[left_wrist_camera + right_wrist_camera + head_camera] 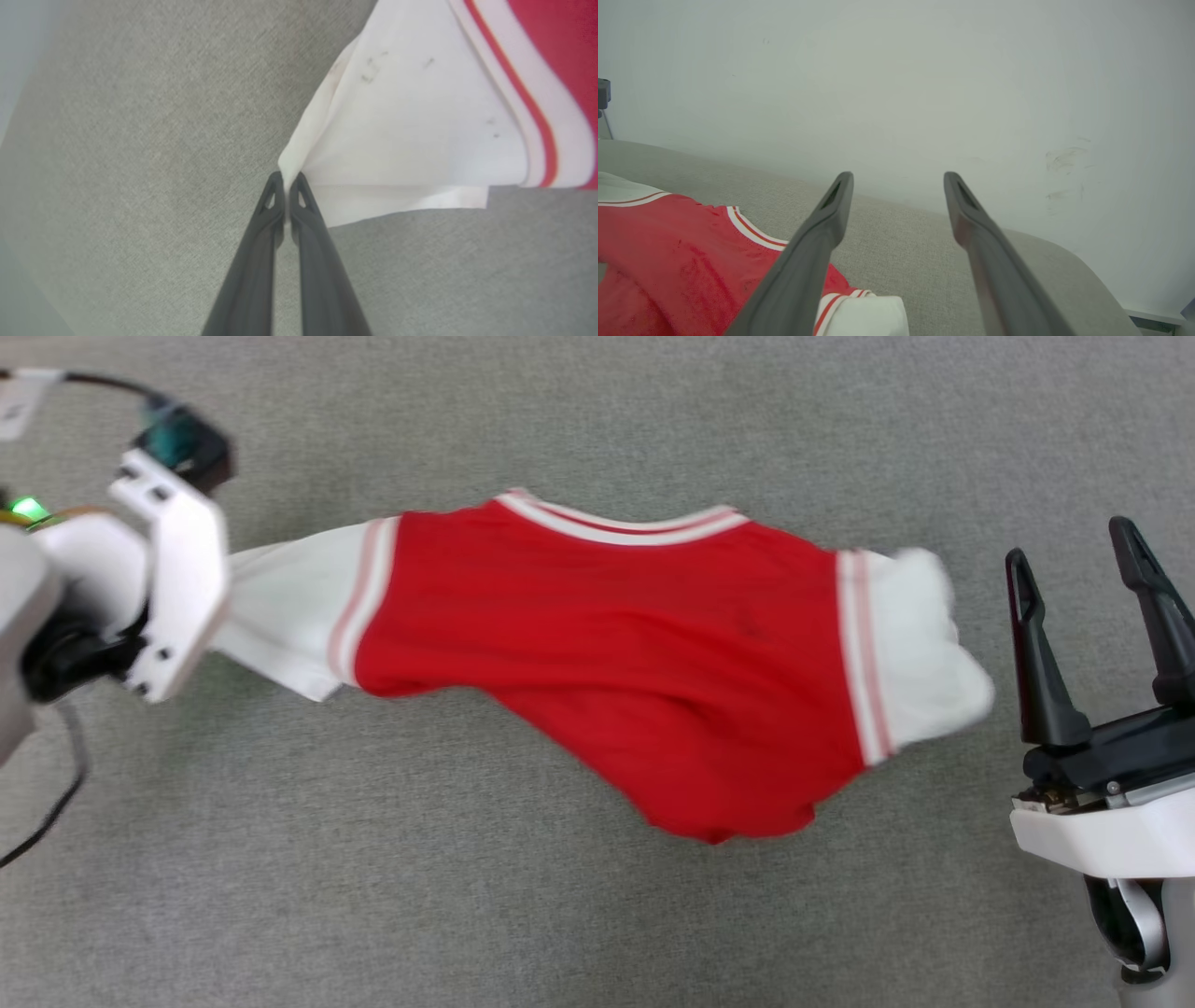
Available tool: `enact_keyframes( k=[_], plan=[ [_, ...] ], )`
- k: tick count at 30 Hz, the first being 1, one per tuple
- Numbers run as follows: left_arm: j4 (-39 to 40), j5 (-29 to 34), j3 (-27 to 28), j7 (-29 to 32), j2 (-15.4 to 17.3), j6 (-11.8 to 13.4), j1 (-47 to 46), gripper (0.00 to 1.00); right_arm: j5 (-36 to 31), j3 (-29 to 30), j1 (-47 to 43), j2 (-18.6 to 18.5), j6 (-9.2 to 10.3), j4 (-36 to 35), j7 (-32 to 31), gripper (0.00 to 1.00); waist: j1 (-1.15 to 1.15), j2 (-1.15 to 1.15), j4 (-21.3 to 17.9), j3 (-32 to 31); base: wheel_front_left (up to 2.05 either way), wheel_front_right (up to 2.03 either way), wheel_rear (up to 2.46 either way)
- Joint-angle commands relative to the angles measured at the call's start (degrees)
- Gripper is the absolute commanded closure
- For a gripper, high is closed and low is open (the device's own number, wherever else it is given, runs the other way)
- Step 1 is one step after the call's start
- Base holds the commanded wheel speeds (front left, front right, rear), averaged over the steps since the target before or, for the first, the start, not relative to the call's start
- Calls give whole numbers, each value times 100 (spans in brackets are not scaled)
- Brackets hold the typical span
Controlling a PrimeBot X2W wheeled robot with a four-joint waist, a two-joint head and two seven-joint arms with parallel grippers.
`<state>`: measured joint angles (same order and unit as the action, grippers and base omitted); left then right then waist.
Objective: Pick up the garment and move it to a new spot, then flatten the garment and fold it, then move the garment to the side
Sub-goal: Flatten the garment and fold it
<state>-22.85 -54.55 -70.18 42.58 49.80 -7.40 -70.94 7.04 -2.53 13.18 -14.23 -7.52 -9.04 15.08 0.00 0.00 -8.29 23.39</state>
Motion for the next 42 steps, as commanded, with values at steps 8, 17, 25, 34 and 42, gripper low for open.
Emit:
enact_keyframes(
  k=[8,17,25,34,42],
  plan=[
    [-704,-326,29,-326,225,150,625,100,-46,-68,-51,-75,6,68,12,0,0,0,80,-75,0,0,0],
    [-842,-235,242,-822,147,143,237,0,-67,-54,-139,-83,6,99,12,0,0,0,113,-196,0,0,0],
    [-775,-332,131,-220,289,80,43,0,-109,-144,-40,-100,6,25,12,0,0,0,4,-64,0,0,0],
    [-989,-673,73,-181,205,173,660,0,-131,-154,114,-89,6,-16,12,0,0,0,-160,184,0,0,0],
    [-1063,-703,38,-294,95,93,659,100,-210,-216,422,-282,6,141,12,0,0,0,-117,80,0,0,0]
  ],
)
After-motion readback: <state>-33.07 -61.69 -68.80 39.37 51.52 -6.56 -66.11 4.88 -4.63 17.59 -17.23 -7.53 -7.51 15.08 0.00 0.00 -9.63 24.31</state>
